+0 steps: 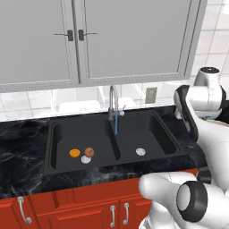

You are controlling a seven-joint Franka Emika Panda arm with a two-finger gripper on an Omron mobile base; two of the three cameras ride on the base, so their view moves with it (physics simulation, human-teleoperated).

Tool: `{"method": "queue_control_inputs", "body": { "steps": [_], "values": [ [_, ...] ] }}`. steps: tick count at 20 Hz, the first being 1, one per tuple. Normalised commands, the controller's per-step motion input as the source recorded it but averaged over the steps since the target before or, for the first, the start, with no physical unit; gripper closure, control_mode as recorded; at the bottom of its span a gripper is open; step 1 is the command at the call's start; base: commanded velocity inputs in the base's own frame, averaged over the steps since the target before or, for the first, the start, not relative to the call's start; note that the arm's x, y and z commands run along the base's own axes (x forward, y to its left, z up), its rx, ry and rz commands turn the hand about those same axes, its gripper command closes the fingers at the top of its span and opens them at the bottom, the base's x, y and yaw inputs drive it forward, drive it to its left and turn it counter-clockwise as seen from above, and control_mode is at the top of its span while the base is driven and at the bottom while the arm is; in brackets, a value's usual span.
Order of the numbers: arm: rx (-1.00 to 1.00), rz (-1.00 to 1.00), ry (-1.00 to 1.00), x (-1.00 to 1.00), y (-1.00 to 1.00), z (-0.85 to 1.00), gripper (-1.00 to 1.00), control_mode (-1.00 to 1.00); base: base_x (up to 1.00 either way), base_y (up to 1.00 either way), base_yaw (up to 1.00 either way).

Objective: Pick the oranges from the sink and place them in one bowl. Place the onion in the other bowl. Then turn off the sink faucet.

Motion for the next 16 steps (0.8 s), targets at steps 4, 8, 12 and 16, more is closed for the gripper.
{"method": "queue_control_inputs", "body": {
  "steps": [4, 8, 12, 16],
  "values": [
    [0.14, 0.19, 0.01, 0.00, 0.48, -0.02, -1.00, -1.00, 0.00, 0.00, 0.00],
    [0.01, 0.20, -0.03, -0.01, 0.63, -0.25, -1.00, -1.00, 0.00, 0.00, 0.00],
    [-0.01, 0.18, -0.08, -0.12, 0.76, -0.29, -1.00, -1.00, 0.00, 0.00, 0.00],
    [-0.04, 0.13, -0.07, -0.07, 0.80, -0.21, -1.00, -1.00, 0.00, 0.00, 0.00]
  ]
}}
